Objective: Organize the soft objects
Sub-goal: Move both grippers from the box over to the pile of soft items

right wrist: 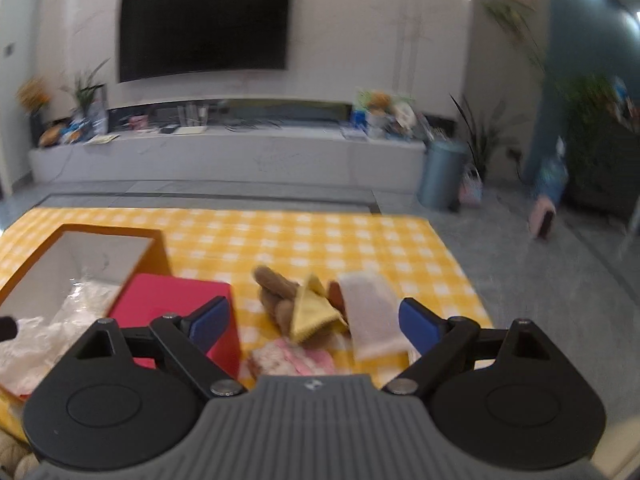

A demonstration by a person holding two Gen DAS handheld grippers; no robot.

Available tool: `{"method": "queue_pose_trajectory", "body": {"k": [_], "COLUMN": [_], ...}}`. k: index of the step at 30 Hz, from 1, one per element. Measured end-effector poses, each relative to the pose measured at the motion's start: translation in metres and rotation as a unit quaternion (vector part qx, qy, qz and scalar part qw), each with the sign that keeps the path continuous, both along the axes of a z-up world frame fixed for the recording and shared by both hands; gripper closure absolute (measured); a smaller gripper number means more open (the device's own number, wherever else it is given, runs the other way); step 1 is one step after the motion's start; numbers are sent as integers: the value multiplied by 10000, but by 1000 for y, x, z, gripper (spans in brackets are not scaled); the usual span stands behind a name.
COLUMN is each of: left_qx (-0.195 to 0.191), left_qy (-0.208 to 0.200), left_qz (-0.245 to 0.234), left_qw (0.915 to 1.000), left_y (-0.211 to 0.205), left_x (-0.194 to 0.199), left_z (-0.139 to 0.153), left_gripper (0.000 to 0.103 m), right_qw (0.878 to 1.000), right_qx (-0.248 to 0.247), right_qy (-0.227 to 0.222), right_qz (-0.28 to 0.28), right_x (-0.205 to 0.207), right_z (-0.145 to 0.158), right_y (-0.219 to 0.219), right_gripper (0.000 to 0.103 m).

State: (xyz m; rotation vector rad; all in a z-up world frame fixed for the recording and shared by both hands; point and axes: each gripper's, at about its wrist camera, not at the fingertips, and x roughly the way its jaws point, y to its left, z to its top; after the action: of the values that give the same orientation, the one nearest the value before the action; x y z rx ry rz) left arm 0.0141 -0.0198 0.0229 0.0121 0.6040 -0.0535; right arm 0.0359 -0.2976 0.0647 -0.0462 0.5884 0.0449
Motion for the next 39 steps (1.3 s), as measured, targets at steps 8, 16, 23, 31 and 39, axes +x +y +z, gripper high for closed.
{"method": "queue_pose_trajectory", "body": {"k": [8,16,23,31,39], "left_qx": [370,428,388,224,700], "left_qy": [19,23,209,594,701], "left_qz": [-308,-632,-961,-1775,-1882], "left_qw": [9988,9971,9944,9821,9771], "left_y": [-44,-82,-119,-168,-201], "left_x": [1,5,12,42,64], "left_z": [1,10,10,-19,-49], "left_gripper": [6,6,6,6,3], "right_qw": [9967,9919,9879,9873,9767], "right_qx": [365,582,878,907,974], "right_qy": [417,543,682,780,1312], "right_qz": [-586,-993,-1077,-1042,-1394], "right_x": [10,1,2,15,39], "right_z": [-29,-41,-49,-63,-94], "right_y": [-57,-97,-112,-106,-114], "right_gripper": [13,13,13,12,12]}}
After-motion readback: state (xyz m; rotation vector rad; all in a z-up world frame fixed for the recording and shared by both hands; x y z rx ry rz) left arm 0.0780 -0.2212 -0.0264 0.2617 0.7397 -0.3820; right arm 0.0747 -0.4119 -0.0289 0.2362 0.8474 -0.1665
